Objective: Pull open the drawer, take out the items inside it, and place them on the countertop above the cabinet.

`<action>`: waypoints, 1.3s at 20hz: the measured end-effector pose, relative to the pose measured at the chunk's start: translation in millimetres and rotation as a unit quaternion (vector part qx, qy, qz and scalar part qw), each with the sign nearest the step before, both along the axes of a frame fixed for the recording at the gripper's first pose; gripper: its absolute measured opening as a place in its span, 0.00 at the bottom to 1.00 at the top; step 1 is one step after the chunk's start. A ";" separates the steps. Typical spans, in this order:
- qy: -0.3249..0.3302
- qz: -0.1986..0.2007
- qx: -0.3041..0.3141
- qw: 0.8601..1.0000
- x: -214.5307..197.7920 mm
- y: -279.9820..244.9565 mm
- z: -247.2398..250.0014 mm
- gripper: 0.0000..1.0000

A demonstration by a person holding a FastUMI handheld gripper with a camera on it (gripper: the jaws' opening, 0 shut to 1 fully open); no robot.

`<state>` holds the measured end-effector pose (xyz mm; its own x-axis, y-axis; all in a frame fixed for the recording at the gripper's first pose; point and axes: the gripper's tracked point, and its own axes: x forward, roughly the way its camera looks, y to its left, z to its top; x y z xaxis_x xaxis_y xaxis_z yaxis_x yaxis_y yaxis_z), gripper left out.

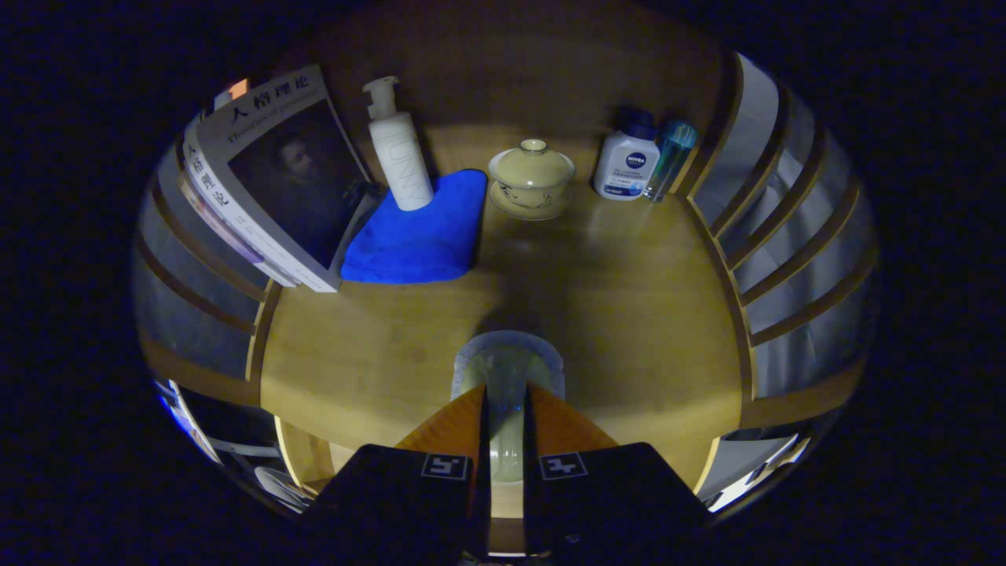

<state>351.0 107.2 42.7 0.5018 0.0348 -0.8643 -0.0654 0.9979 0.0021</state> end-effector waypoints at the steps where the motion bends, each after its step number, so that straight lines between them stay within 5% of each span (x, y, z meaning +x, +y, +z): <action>1: 0.001 0.000 0.001 1.000 1.3 0.2 -2.0 0.20; 5: -0.004 0.002 0.002 1.000 2.1 1.4 -1.9 0.23; 14: -0.055 -0.016 0.009 0.998 -7.6 -8.7 17.4 0.61; 21: -0.132 0.010 0.003 0.991 -57.6 0.0 39.7 0.61; 26: -0.238 0.026 -0.001 0.971 -112.0 1.9 61.7 0.62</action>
<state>239.0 109.0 104.4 0.8417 0.0697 -0.5354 -0.1091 0.9931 -0.0423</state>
